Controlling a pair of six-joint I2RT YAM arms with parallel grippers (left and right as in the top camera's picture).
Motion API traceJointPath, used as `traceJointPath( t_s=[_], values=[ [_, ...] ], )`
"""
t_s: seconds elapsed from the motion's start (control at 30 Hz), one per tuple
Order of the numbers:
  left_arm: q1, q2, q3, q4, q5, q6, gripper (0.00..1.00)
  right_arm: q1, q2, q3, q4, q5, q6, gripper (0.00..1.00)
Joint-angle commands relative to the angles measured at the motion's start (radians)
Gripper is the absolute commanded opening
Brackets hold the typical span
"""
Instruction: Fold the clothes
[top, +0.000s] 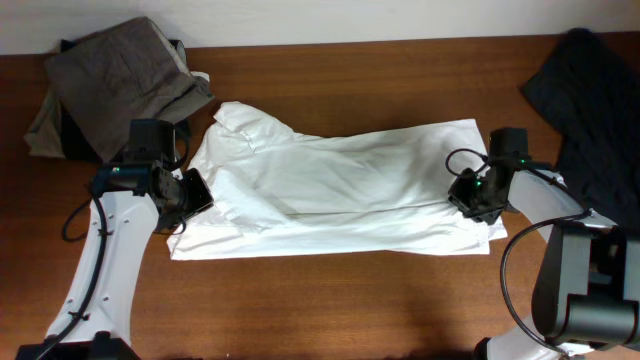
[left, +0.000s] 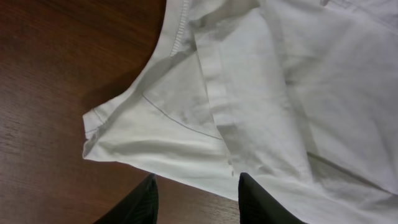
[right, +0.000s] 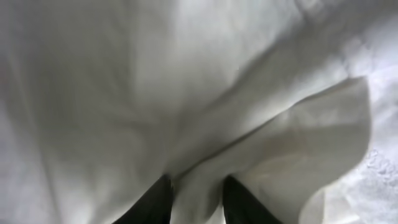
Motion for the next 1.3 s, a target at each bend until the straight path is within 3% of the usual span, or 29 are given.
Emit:
traceJointPath(
  t_s=[0.0,0.13,0.23,0.4,0.43,0.5,0.63,0.83,0.97,1.13,1.27],
  values=[
    [-0.003,-0.004,-0.004,0.002,-0.001,-0.001,0.42,0.004,0.007,-0.008,0.037,0.010,0.016,0.33],
    [-0.003,-0.004,-0.004,0.010,0.000,-0.001,0.43,0.001,0.007,-0.002,0.051,0.011,0.014,0.62],
    [-0.003,-0.004,-0.004,0.029,0.000,0.003,0.69,-0.006,0.000,0.053,0.019,0.010,0.006,0.70],
    [-0.011,-0.004,-0.004,0.097,0.038,0.024,0.74,-0.033,-0.008,0.260,-0.144,0.000,-0.111,0.94],
    [-0.017,-0.003,-0.004,0.129,0.060,0.037,0.80,-0.037,-0.008,0.307,-0.190,-0.022,-0.149,0.98],
    [-0.038,0.014,-0.003,0.215,0.145,0.090,0.99,-0.036,-0.008,0.394,-0.285,-0.108,-0.234,0.99],
    [-0.072,0.124,0.055,0.256,0.223,0.100,0.99,-0.017,-0.008,0.441,-0.348,-0.288,-0.334,0.99],
    [-0.142,0.392,0.338,0.304,0.225,0.050,0.99,0.050,-0.007,0.440,-0.360,-0.304,-0.334,0.99],
    [-0.165,0.603,0.515,0.317,0.221,-0.070,0.99,0.090,-0.007,0.440,-0.381,-0.301,-0.334,0.99],
    [-0.164,0.709,0.535,0.314,0.214,-0.108,0.99,0.114,-0.007,0.438,-0.396,-0.256,-0.334,0.99],
    [-0.164,0.720,0.535,0.319,0.119,-0.134,0.99,0.114,-0.007,0.438,-0.406,-0.251,-0.334,0.99]
  ],
)
